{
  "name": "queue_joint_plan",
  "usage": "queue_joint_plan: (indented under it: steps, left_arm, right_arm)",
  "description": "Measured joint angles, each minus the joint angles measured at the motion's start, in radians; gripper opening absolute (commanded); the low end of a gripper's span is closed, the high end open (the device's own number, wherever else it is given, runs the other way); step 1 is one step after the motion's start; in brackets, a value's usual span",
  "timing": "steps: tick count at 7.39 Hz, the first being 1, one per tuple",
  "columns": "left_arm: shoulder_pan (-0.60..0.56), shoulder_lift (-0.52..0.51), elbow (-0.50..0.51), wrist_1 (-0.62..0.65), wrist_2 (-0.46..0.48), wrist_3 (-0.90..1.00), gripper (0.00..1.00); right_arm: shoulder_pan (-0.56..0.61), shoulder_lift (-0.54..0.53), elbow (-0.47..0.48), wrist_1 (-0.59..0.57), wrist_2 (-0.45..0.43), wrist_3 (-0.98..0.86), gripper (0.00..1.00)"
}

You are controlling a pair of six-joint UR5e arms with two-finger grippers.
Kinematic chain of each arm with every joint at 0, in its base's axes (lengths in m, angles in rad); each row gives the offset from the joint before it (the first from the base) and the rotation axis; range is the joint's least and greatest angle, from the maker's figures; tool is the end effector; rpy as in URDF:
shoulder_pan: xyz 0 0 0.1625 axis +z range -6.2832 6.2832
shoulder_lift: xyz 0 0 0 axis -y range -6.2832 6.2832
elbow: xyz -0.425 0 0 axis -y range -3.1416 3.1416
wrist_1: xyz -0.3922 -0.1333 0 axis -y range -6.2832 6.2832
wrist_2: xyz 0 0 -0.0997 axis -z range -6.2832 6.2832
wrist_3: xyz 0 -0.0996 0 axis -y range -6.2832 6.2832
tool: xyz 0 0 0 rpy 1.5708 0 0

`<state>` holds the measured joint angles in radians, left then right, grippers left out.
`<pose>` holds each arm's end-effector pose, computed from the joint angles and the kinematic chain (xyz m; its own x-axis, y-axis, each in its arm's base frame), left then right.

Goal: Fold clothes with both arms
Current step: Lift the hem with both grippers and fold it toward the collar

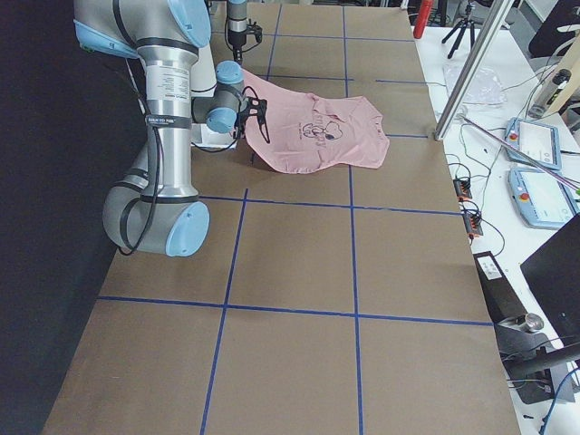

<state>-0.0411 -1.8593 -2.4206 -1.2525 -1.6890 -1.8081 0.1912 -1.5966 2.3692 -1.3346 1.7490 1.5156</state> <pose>0.4203 -0.1389 0.2084 0.6732 -0.2613 -0.6918 0.1162 0.9612 -0.2501 -0.3766 -0.1907 0.2815 0.5246 0.0462 0.8501 -0.0108 0.9988 -0.0476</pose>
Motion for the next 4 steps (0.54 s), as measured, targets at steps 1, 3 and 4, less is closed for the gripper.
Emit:
queue_joint_plan:
  steps: [1,3,4]
  left_arm:
    - [-0.025,-0.002,0.01,0.003,0.0,0.015,0.0]
    - [-0.125,-0.011,0.04,0.002,0.0,0.087,0.0]
    - [-0.189,-0.016,0.052,-0.001,0.001,0.151,0.0]
  right_arm:
    - [0.013,0.004,-0.003,0.001,-0.001,-0.006,0.0]
    - [0.1,0.058,-0.049,0.005,-0.002,-0.055,0.0]
    - [0.159,0.093,-0.075,0.005,-0.003,-0.13,0.0]
